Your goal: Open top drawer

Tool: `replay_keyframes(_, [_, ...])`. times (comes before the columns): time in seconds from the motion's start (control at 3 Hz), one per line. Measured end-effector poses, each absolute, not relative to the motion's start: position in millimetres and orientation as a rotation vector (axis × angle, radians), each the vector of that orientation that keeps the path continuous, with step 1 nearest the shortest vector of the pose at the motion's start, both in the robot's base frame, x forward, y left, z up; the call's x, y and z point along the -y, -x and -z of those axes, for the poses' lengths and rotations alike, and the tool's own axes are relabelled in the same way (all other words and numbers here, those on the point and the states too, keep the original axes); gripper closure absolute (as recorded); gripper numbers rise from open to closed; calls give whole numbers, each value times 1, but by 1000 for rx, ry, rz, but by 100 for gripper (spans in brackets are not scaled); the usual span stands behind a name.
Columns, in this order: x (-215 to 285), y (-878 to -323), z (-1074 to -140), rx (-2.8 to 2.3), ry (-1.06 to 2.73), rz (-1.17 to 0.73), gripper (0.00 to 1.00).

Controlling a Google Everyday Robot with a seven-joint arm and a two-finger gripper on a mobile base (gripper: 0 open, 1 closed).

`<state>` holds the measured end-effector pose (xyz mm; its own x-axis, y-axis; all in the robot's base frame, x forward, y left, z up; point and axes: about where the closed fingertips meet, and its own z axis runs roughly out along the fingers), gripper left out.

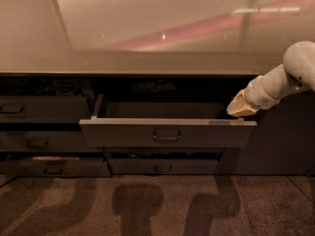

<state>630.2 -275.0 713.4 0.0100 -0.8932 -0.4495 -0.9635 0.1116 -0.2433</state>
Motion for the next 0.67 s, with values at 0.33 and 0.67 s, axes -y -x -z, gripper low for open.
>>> replay_keyframes(0.33, [275,-630,-713,-1898,1801,-187,100])
replay_keyframes(0.67, [294,-641,-690,-1991,1768,-193,100])
